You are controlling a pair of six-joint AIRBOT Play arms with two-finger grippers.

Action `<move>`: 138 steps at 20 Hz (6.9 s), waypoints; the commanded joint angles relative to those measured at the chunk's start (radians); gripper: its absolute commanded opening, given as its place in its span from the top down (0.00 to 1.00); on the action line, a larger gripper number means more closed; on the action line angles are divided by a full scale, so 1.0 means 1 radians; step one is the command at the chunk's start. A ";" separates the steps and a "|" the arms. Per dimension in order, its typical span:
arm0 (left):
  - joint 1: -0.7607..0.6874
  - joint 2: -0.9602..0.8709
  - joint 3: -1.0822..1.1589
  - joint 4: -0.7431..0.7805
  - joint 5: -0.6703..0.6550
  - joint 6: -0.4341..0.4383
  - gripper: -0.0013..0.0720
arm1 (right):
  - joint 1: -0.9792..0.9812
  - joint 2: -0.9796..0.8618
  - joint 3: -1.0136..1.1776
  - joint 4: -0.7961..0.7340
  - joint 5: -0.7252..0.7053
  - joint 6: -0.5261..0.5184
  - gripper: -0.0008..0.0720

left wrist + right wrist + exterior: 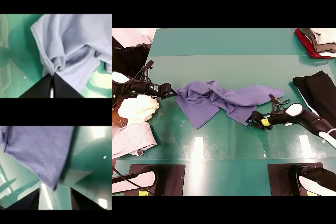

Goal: Fold the shirts.

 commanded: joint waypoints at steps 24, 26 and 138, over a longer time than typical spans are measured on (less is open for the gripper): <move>0.000 0.309 0.845 0.016 -0.031 -0.004 0.95 | -0.532 0.326 0.932 -0.108 0.188 -0.151 0.97; 0.000 0.345 0.948 0.016 -0.037 -0.010 0.95 | -0.639 0.373 1.020 -0.108 0.245 -0.159 0.97; -0.034 0.399 -0.558 0.182 -0.212 -0.248 0.23 | -0.362 -0.502 1.038 -0.811 0.888 -0.045 0.23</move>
